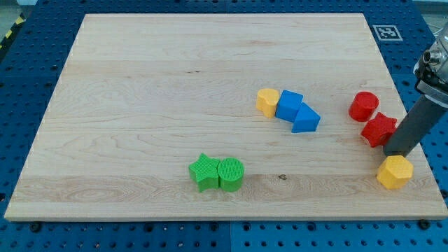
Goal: Move the yellow heart below the blue triangle
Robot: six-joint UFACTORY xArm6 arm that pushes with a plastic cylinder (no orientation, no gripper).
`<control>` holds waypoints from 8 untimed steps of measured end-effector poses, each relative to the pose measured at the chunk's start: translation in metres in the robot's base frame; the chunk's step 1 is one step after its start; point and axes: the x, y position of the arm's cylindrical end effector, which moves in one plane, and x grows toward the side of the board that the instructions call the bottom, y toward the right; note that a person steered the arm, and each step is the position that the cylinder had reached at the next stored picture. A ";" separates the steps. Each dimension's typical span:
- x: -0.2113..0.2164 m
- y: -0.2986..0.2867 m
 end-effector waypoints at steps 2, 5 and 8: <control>-0.006 -0.014; -0.021 -0.183; -0.147 -0.221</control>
